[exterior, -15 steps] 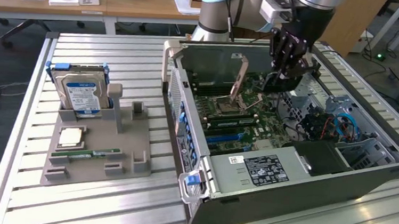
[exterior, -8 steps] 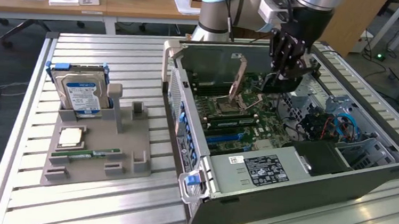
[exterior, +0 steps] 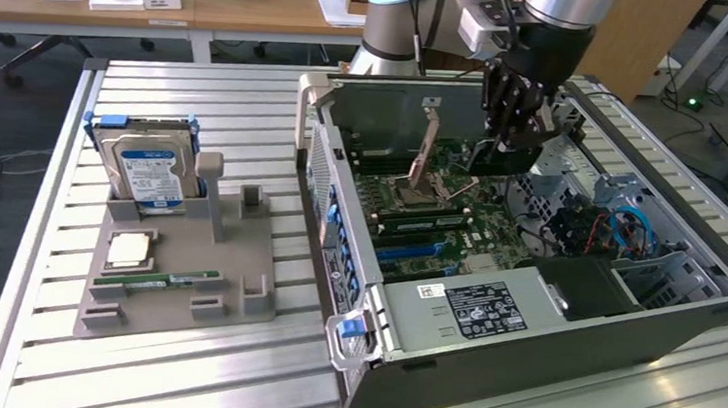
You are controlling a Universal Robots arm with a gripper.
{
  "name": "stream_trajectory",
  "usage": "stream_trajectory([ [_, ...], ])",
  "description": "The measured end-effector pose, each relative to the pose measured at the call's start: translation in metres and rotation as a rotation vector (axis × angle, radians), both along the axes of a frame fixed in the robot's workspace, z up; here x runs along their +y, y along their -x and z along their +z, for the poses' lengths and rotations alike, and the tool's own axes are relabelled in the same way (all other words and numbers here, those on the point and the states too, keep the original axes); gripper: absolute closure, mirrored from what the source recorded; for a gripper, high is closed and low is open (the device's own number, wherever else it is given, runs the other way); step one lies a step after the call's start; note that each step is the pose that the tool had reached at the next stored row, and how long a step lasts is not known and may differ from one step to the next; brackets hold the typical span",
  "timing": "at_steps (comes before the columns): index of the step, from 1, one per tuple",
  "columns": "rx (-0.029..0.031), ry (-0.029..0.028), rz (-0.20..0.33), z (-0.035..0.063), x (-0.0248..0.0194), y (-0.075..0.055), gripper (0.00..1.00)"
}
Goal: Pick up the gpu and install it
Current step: 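Insert the gpu into the slot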
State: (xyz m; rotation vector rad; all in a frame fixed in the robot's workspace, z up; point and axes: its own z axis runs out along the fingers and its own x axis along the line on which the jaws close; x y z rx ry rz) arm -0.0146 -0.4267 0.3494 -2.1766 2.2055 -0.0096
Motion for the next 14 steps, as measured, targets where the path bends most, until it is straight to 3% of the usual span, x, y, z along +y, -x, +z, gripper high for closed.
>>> stream_trajectory([
  [8,-0.0002,-0.0005,0.000,-0.0002,-0.0002,0.0000,0.74],
  [14,-0.0001,-0.0003,0.000,-0.0001,-0.0047,0.0001,0.74],
])
